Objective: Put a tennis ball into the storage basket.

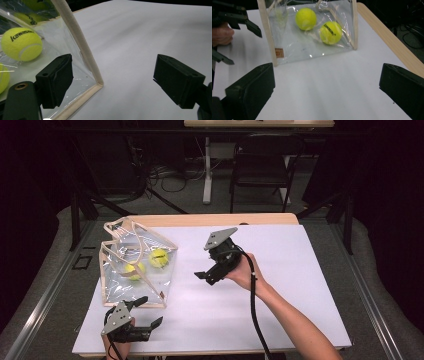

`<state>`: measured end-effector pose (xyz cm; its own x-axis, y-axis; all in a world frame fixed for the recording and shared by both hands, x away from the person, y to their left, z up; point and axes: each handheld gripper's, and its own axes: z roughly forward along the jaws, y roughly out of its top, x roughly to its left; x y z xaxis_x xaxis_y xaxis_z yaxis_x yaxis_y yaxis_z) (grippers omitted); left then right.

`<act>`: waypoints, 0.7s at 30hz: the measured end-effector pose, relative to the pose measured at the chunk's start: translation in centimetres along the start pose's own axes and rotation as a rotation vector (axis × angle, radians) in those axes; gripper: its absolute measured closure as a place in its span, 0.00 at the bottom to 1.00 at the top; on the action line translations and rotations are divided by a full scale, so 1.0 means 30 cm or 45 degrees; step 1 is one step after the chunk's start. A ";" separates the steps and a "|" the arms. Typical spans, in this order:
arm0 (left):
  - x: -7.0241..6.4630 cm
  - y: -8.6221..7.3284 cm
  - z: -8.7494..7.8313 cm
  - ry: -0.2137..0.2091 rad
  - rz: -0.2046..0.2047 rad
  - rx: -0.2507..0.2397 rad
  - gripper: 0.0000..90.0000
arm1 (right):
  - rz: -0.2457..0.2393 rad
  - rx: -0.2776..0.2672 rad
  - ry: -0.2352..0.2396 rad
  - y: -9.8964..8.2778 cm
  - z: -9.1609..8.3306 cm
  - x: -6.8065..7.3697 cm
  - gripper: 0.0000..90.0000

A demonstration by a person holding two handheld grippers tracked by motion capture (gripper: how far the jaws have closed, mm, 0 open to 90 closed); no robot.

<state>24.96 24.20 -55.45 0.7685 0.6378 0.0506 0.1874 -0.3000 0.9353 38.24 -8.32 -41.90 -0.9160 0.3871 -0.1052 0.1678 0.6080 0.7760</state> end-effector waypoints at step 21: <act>0.003 -0.001 -0.001 0.012 -0.006 0.017 0.18 | 0.203 -0.021 -0.172 -0.408 -0.129 0.024 0.00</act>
<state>25.00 24.29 -55.47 0.7617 0.6461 0.0494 0.1993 -0.3062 0.9309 34.12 -18.15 -49.06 -0.8209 0.5678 -0.0620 0.2998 0.5208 0.7993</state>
